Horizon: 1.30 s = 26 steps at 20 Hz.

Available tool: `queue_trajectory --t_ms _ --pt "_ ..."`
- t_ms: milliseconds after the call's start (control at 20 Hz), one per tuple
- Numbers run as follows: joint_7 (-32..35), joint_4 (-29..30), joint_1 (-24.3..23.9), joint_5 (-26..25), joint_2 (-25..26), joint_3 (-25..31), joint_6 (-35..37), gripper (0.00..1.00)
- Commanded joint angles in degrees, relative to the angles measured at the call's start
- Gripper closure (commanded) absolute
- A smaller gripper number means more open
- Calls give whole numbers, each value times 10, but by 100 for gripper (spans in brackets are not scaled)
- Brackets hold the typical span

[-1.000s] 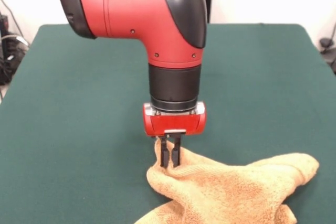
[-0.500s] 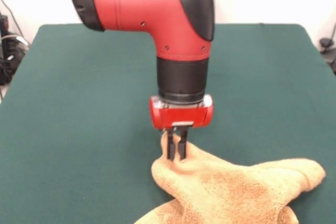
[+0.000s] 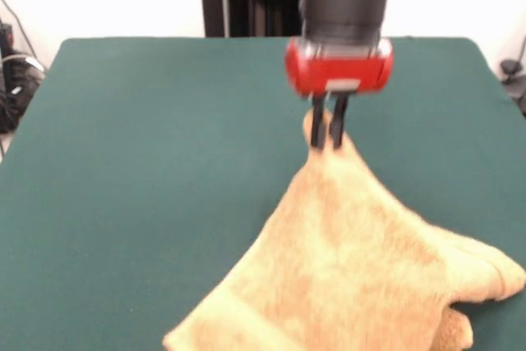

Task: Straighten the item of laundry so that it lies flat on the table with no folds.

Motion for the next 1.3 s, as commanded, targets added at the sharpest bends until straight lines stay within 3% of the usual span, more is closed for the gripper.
queue_trajectory --t_ms 50,500,800,1300 --pt "120 151 16 55 -120 -21 96 100" --pt "107 190 -16 70 -101 -16 40 100" --pt "63 143 -58 67 -39 15 40 100" --pt "65 132 -67 51 -23 7 32 100"
